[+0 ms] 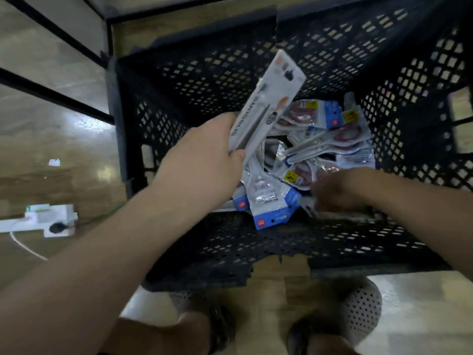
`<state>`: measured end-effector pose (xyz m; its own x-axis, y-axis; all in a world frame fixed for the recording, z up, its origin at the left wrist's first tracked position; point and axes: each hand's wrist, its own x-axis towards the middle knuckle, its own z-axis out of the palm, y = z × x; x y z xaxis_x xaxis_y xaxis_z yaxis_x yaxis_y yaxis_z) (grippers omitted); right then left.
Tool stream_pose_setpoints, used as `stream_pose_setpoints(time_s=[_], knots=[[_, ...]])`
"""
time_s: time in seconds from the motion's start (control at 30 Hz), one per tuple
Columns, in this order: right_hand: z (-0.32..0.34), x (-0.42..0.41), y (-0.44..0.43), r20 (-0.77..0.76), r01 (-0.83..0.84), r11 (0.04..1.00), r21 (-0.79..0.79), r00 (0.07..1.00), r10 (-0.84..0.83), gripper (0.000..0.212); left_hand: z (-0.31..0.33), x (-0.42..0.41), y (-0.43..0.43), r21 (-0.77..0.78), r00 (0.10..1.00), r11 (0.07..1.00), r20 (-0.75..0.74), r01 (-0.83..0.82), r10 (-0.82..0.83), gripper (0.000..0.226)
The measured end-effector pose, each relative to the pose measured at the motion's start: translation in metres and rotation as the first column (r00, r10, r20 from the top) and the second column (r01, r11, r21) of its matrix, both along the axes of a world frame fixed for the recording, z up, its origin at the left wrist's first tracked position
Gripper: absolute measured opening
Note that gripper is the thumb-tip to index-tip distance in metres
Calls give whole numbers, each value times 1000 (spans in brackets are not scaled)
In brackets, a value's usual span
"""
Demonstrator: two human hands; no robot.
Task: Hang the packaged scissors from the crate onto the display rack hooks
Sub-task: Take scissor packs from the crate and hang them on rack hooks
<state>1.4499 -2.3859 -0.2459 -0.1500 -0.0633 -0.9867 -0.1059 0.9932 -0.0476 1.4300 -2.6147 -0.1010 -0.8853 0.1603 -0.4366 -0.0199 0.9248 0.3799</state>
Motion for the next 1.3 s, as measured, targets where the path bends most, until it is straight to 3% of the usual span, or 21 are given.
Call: stream_pose_setpoints(time_s=[0.1, 0.17, 0.23, 0.3, 0.33, 0.4, 0.47, 0.6, 0.77, 0.8, 0.87, 0.9, 1.0, 1.1, 1.3], knots=[[49, -8, 6, -240, 213, 969, -121, 941, -237, 31, 16, 14, 9, 227, 991, 965, 64, -128, 117, 35], [100, -17, 15, -315, 383, 890, -248, 837, -448, 18, 36, 19, 8, 396, 955, 870, 162, -293, 248, 36], [161, -17, 27, -320, 609, 678, -411, 600, -733, 17, 68, 24, 2, 483, 897, 758, 283, -439, 339, 33], [227, -12, 40, -291, 736, 451, -505, 347, -892, 13, 110, 32, -4, 540, 850, 658, 368, -525, 376, 35], [262, -9, 43, -255, 768, 362, -528, 263, -930, 13, 135, 37, -6, 554, 831, 620, 393, -555, 393, 36], [339, 0, 47, -202, 796, 217, -565, 121, -972, 35, 195, 47, -6, 574, 810, 571, 428, -587, 401, 34], [421, 5, 44, -161, 799, 115, -590, 23, -987, 32, 267, 53, -3, 618, 817, 535, 448, -577, 363, 31], [584, 12, 32, -153, 789, 86, -608, -10, -988, 20, 429, 57, -9, 688, 814, 436, 464, -579, 349, 30], [774, 20, -4, -58, 720, -29, -693, -95, -994, 64, 612, 59, -43, 775, 824, 327, 409, -541, 393, 25], [813, 23, -18, -14, 680, -36, -732, -68, -998, 63, 643, 59, -52, 793, 836, 327, 379, -515, 397, 25], [875, 30, -45, 0, 595, 9, -804, 16, -1000, 36, 690, 57, -69, 828, 863, 319, 336, -462, 378, 26], [897, 35, -54, 4, 557, 13, -830, 30, -1000, 19, 710, 56, -76, 844, 877, 317, 310, -432, 368, 30], [951, 58, -84, 64, 452, -52, -891, 12, -998, 25, 762, 51, -103, 883, 919, 344, 199, -318, 339, 37], [981, 78, -101, 134, 383, -136, -914, -33, -990, 16, 790, 53, -124, 897, 940, 356, 152, -261, 306, 32], [1024, 93, -99, 141, 273, -176, -946, -144, -980, 19, 819, 58, -132, 926, 962, 336, 85, -173, 261, 28]])
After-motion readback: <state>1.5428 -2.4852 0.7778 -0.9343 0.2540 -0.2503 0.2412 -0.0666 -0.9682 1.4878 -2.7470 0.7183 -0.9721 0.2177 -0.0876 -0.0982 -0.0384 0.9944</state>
